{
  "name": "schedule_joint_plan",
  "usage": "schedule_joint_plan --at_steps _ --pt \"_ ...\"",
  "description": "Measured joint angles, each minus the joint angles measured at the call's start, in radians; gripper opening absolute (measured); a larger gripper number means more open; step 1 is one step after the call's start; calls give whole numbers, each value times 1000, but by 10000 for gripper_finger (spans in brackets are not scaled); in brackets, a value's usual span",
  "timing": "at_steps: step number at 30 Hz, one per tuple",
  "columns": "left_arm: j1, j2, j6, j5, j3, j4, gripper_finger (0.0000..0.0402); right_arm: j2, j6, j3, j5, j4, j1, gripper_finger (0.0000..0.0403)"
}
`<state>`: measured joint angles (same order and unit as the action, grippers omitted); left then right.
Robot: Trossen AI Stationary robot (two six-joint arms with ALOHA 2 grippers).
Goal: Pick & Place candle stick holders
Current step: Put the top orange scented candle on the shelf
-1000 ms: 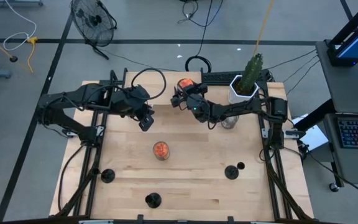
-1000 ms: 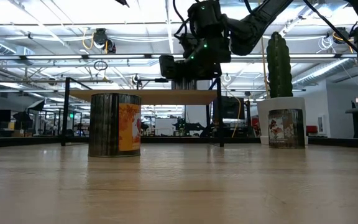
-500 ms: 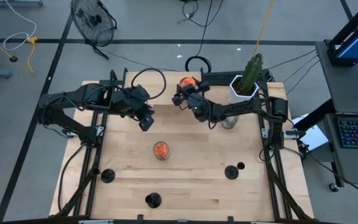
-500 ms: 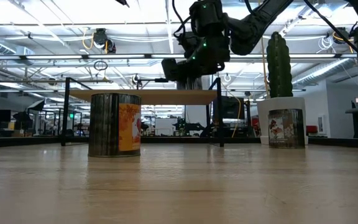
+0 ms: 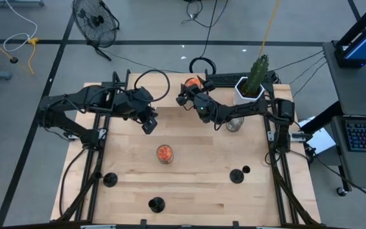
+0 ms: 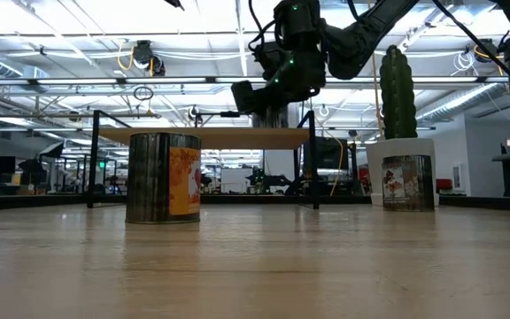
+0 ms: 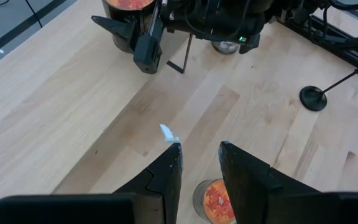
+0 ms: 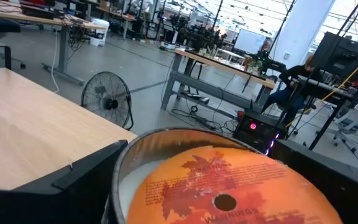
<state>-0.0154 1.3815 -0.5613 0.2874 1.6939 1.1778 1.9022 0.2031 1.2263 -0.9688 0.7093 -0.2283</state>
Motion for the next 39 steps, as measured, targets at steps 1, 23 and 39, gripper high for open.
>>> schedule_joint_plan --at_steps 1,23,39 --pt "0 0 0 0 0 0 115 0 1 0 0 2 0 391" --pt "0 0 58 2 0 2 115 -194 212 0 -30 75 44 369" --pt "0 -10 84 80 -161 -98 115 -496 -60 0 314 -580 -29 11"
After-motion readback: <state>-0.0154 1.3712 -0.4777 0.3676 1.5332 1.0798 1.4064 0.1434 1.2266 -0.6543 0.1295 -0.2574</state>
